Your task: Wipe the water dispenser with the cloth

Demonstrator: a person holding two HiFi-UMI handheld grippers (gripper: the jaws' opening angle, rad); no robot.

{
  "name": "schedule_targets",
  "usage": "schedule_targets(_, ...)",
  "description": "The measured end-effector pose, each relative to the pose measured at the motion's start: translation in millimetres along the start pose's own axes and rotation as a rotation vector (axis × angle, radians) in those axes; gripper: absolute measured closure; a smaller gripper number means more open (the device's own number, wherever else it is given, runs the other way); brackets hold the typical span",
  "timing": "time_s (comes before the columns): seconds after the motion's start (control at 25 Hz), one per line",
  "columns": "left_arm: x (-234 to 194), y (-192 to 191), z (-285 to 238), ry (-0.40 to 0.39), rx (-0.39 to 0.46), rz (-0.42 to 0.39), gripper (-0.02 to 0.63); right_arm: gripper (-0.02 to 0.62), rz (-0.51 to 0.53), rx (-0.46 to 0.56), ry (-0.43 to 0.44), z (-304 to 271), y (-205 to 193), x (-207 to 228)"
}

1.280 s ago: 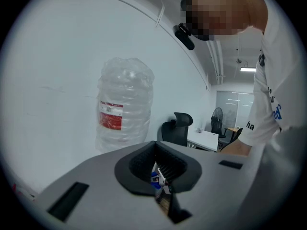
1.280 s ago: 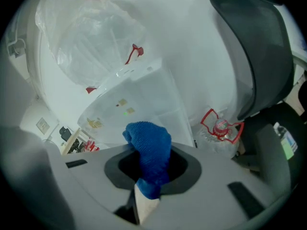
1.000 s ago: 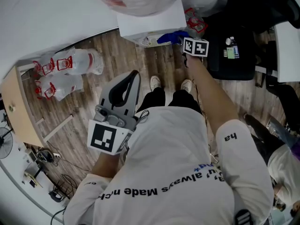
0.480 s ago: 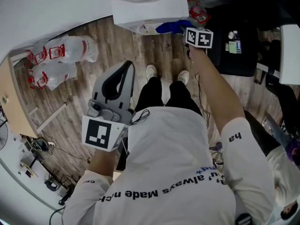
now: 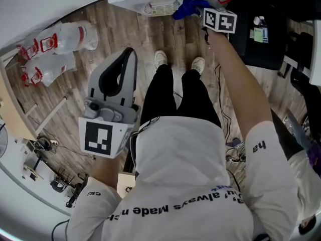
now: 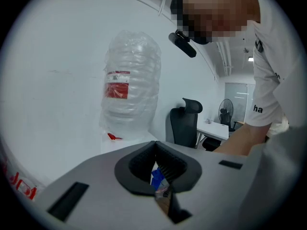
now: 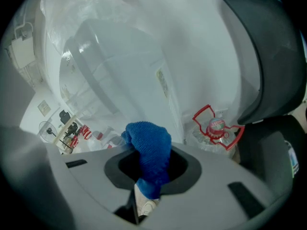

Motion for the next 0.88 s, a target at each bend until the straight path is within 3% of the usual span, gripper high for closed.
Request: schedule_targets(0.88,-22.9,-97.3,-11.4,-0.015,-0.013,-0.04,0.588,0.515,0.038,-0.056,-0.032,-67.1,-87.6,51.3)
Point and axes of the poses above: the fingertips, and each gripper's own axes: z backward along the fingers, x to its right, y out of its top, the point moved 1 cm from there along z, backward along the fingers, and after that the axes turned 13 degrees about x, right-handed, at the moved point
